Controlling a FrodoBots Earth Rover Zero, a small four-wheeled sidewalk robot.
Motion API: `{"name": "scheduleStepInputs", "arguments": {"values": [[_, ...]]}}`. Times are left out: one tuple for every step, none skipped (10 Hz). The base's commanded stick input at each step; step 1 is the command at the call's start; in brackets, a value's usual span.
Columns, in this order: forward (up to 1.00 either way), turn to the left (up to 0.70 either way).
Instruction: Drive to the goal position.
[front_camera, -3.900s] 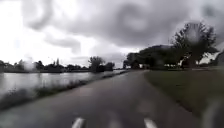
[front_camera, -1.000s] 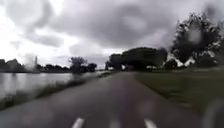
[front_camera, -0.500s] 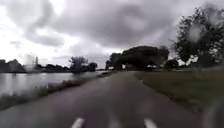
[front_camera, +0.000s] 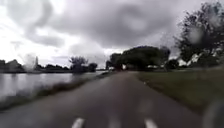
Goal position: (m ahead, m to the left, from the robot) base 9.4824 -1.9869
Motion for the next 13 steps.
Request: {"name": "scheduleStepInputs", "arguments": {"values": [[1.00, -0.40], [1.00, -0.40], [1.00, -0.30], [1.00, -0.18], [1.00, -0.06], [1.00, 0.00], [1.00, 0.00], [1.00, 0.00], [1.00, 0.00], [1.00, 0.00], [1.00, 0.00], [1.00, 0.00], [1.00, 0.00]]}}
